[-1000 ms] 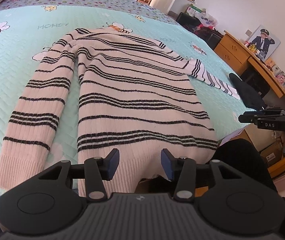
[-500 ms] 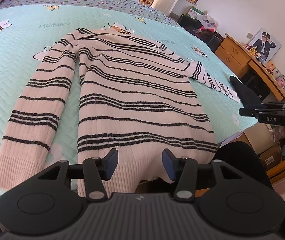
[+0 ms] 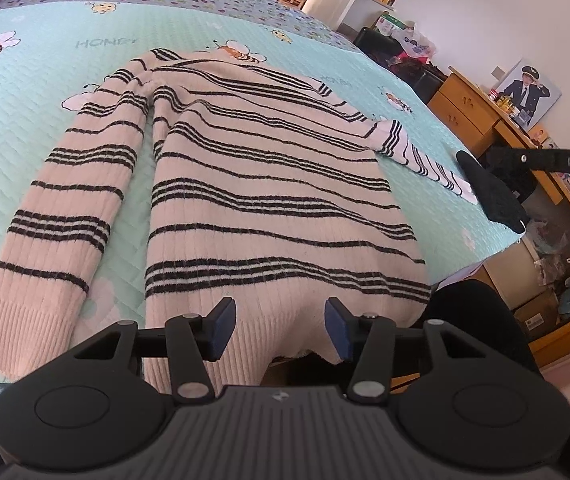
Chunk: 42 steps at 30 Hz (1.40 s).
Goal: Fold clothes
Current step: 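Open both grippers and pull back from the flattened sweater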
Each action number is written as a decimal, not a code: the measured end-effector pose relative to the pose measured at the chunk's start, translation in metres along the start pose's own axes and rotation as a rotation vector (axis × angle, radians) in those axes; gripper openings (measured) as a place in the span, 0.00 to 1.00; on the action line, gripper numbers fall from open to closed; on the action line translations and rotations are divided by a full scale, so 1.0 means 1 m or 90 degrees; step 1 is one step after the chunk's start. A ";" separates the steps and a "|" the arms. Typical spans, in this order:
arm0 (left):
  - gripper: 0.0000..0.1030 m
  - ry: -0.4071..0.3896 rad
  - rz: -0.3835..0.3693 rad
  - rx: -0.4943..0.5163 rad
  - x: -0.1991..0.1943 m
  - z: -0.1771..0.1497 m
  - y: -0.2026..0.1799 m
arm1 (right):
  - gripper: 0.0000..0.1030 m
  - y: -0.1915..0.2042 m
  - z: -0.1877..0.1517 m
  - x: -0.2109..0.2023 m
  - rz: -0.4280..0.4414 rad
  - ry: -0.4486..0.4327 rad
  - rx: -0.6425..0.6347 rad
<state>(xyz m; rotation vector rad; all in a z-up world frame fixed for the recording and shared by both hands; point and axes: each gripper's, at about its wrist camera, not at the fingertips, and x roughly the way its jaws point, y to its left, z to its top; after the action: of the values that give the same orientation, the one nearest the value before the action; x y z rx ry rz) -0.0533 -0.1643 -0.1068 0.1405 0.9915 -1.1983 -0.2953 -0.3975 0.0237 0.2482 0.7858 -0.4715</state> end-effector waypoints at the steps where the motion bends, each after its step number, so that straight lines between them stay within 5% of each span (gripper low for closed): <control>1: 0.50 -0.001 0.000 -0.001 0.000 0.000 0.000 | 0.33 0.002 0.002 0.000 0.000 -0.003 -0.003; 42: 0.51 -0.009 -0.007 -0.020 0.000 -0.006 0.000 | 0.35 0.020 0.036 0.009 0.007 -0.023 -0.034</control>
<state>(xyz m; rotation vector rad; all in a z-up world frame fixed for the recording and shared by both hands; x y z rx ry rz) -0.0566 -0.1609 -0.1098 0.1021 0.9986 -1.1917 -0.2576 -0.3970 0.0428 0.1937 0.7609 -0.4423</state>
